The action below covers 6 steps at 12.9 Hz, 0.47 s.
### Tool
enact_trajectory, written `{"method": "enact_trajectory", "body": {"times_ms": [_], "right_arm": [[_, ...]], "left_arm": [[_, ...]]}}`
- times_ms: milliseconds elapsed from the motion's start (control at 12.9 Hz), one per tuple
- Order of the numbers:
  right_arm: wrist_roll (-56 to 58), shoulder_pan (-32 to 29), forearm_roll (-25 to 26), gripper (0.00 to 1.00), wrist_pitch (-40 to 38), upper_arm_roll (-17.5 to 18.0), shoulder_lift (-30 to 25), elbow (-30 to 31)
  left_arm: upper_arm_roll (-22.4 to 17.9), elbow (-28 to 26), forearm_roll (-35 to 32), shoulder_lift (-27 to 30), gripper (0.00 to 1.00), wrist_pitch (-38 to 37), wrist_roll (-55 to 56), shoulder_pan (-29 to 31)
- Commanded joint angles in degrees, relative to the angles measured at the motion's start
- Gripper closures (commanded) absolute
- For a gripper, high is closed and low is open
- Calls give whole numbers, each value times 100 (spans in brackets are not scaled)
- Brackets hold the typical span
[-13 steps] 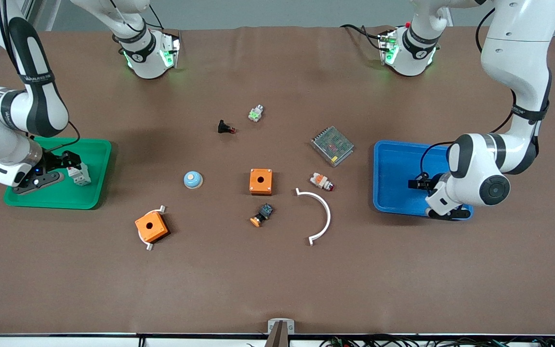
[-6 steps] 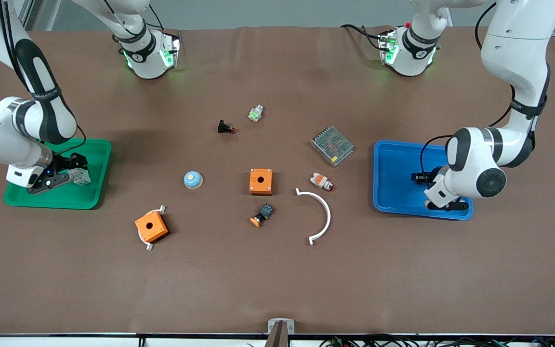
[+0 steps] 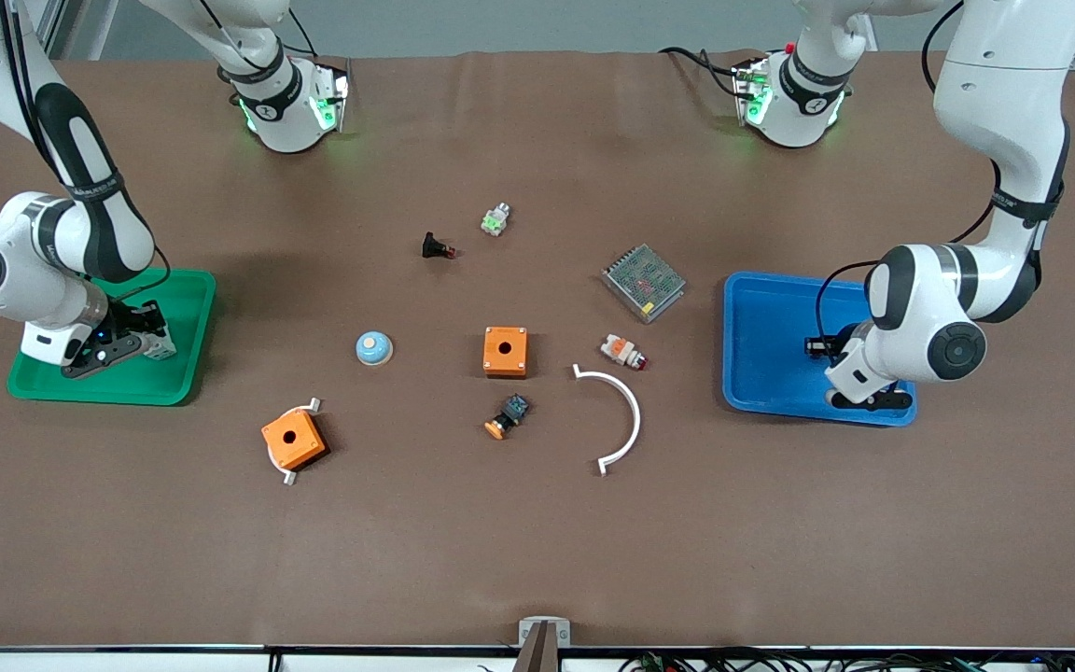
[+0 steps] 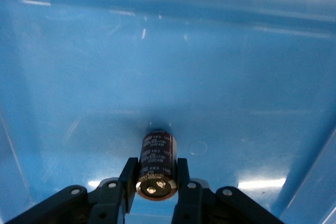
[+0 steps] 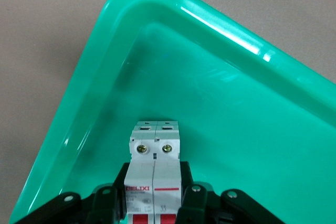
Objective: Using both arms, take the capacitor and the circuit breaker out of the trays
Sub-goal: 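Lift the capacitor and breaker out of the trays toward the table middle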
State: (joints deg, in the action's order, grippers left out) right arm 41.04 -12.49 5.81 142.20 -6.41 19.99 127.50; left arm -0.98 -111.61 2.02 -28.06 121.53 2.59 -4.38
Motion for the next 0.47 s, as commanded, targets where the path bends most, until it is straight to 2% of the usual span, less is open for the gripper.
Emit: {"method": "enact_trajectory", "body": {"times_ms": [0,155,388], "right_arm": [[18,-8,105,97,-226,79,-161,12],[-78,193,70,99,-735,96,-494,-137],[-1068,816,78,98,-1912,96,-943,-646]], "left_arm": [[115,559,-26,117,99,-147,600,-124],[351,1025,87,20,99,-262,1520,-256],[607,1597,315,-182,99,-279,2822,-537]]}}
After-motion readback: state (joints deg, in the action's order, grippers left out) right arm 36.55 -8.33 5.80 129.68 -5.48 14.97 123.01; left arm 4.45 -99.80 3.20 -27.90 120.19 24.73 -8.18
